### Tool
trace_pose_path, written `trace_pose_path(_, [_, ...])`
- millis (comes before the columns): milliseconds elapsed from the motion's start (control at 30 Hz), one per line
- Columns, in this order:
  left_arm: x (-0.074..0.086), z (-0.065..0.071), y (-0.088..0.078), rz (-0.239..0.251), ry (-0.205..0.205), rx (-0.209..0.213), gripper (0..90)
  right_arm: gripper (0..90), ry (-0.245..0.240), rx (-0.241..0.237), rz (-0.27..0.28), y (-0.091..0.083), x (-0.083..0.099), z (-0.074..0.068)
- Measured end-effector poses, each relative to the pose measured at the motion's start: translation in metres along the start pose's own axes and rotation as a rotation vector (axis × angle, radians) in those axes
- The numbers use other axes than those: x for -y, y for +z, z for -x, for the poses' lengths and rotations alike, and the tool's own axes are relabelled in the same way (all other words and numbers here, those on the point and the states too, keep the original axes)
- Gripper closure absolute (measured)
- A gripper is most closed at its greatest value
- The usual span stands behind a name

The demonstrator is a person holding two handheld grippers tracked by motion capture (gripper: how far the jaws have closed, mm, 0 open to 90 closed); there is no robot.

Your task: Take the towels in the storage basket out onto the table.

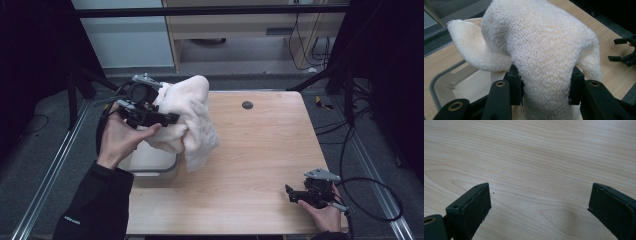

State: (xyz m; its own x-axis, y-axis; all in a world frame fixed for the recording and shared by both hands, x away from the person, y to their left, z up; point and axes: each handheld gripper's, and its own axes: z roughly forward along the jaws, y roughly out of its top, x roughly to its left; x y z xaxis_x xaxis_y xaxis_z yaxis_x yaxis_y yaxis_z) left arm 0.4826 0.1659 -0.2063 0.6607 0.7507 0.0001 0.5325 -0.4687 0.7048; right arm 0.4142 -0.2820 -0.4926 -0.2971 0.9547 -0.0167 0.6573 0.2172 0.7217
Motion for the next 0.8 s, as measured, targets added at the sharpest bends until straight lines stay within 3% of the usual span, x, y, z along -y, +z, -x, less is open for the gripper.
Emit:
trace_pose_path(167, [-0.005, 0.009, 0.01, -0.003, 0.016, 0.014, 57.8, 4.1, 0.0, -0.001, 0.0, 0.0, 0.0, 0.0])
trace_pose_path(533, [-0.014, 0.036, 0.047, -0.02, 0.065, 0.057, 57.7, 4.3, 0.008, -0.004, 0.005, -0.001, 0.0, 0.001])
trace_pose_path(800, [-0.013, 0.048, 0.069, -0.033, 0.075, 0.067, 57.5, 4.3, 0.007, -0.006, 0.006, -0.002, -0.001, 0.001])
